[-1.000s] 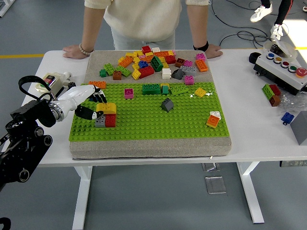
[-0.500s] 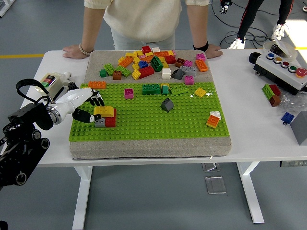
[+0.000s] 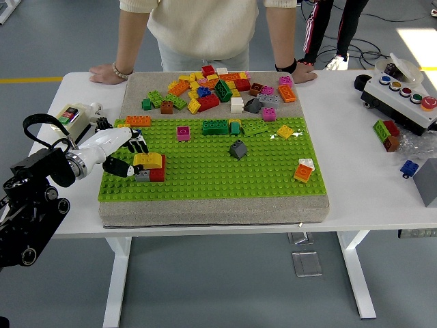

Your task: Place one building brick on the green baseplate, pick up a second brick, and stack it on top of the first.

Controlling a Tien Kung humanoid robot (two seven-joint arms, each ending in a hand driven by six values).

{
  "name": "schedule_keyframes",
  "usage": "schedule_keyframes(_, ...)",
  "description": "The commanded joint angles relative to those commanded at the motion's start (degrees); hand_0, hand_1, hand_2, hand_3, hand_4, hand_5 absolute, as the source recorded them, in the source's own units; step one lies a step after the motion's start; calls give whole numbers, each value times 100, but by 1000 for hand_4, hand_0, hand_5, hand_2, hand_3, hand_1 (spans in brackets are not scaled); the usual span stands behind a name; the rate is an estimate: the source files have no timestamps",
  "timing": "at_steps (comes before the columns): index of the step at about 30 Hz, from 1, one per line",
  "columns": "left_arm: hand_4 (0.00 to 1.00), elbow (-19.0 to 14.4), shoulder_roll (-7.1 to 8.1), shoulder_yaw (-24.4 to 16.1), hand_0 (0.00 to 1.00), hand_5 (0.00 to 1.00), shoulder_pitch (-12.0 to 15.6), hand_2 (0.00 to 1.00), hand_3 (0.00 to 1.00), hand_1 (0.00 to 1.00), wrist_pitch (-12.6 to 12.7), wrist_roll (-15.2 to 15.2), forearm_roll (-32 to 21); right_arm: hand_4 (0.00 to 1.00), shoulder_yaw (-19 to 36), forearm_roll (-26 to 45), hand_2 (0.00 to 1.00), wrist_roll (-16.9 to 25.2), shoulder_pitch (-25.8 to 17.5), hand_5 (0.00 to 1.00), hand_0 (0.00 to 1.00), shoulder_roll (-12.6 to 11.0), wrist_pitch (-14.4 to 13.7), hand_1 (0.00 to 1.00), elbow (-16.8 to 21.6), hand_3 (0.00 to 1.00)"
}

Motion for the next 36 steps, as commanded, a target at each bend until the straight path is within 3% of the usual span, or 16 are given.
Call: schedule_keyframes(36,725,-15,-7,-59,662,2,4,575,562,608,-158,-40,28,998,42,-19,734,-28,2,506,761,-8,11,689,0,755)
